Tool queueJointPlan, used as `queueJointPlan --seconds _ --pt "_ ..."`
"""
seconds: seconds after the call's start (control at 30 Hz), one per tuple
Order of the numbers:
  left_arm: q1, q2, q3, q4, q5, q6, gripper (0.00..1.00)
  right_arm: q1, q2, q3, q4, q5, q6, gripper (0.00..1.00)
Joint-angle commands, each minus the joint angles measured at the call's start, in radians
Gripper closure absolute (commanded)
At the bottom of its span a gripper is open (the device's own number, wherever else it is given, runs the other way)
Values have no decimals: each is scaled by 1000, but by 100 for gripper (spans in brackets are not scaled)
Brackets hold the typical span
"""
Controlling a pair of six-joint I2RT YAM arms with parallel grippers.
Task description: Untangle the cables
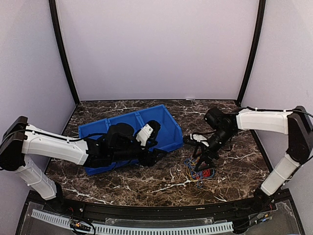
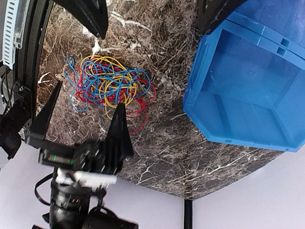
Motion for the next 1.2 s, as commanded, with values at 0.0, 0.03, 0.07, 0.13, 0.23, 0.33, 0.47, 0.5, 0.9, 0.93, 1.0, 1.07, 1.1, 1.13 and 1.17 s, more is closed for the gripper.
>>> queueJointPlan --seconds 0.0,0.03,0.07,0.13,0.23,0.33,0.47,0.5,0.9,0.93,1.0,1.07,1.1,1.13,1.17 --pt "-3 -31 -18 29 4 4 33 -15 -151 49 -62 27 -40 1" --pt "-4 -28 -18 30 14 7 34 -25 -175 44 -52 36 -40 1" --pt "-4 -21 -16 35 31 8 34 -34 -194 37 -45 37 -40 1" --pt "-5 -8 -15 46 74 18 35 -54 -223 21 -21 43 -37 1" --pt "-6 12 -2 50 141 35 37 -73 -270 -34 71 69 0 3" --pt "-10 50 32 45 204 45 40 -90 -313 -88 147 72 24 7" --pt "-15 130 110 -2 229 33 44 -135 -324 -127 209 -6 59 18" --pt "-15 159 123 -17 231 27 45 -143 -321 -138 220 -32 64 22" --pt "-38 311 234 25 310 -9 61 -147 -290 -244 340 16 80 58" --pt "-41 316 236 27 303 -11 59 -147 -285 -249 363 51 106 60" --pt "-43 319 240 30 296 -14 55 -151 -256 -249 390 127 140 60" --pt "-45 321 243 31 294 -17 53 -159 -215 -236 379 163 151 54" --pt "-46 321 244 31 294 -18 53 -162 -191 -226 361 159 152 52" --pt "-47 321 244 30 292 -19 52 -166 -171 -219 347 149 154 51" --pt "-49 320 245 29 290 -20 52 -167 -157 -214 338 143 155 49"
